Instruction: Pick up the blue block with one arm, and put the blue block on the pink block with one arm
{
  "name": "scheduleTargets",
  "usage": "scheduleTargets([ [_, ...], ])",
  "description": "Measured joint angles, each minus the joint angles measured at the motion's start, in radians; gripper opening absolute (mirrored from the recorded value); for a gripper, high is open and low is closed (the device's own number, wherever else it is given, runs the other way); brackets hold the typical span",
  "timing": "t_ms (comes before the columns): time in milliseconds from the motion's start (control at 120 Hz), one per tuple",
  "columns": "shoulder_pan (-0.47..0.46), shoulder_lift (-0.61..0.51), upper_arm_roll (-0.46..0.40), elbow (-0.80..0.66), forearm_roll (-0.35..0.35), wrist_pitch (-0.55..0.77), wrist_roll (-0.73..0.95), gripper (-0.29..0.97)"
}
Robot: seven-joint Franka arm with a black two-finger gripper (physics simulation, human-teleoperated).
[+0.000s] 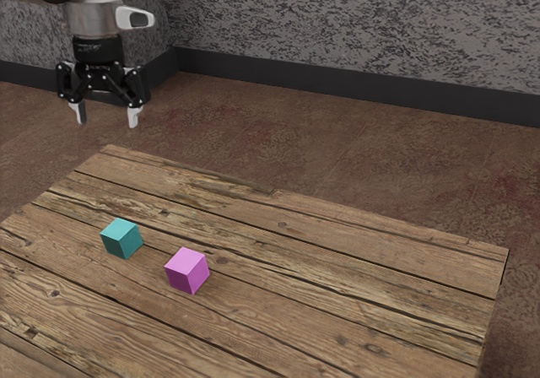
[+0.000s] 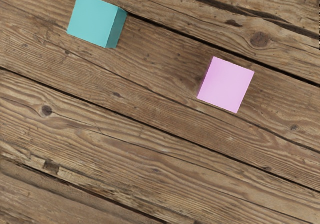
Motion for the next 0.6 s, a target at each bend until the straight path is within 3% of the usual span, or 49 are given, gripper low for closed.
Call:
scheduleTargets([
  [317,-0.048,0.021,-0.004,0.026,0.014,0.125,-0.001,0.68],
  [342,0.028,0.01,-0.085,0.022,0.014,0.121,-0.005,0.68],
  [383,0.281,-0.004,-0.335,0.02,0.015,0.115,-0.011,0.68],
  [433,0.438,-0.004,-0.475,0.021,0.015,0.109,-0.019,0.68],
  [483,0.511,-0.009,-0.516,-0.017,0.015,0.115,-0.025,0.68],
  [600,0.61,0.002,-0.48,-0.267,-0.017,0.261,-0.019,0.68],
])
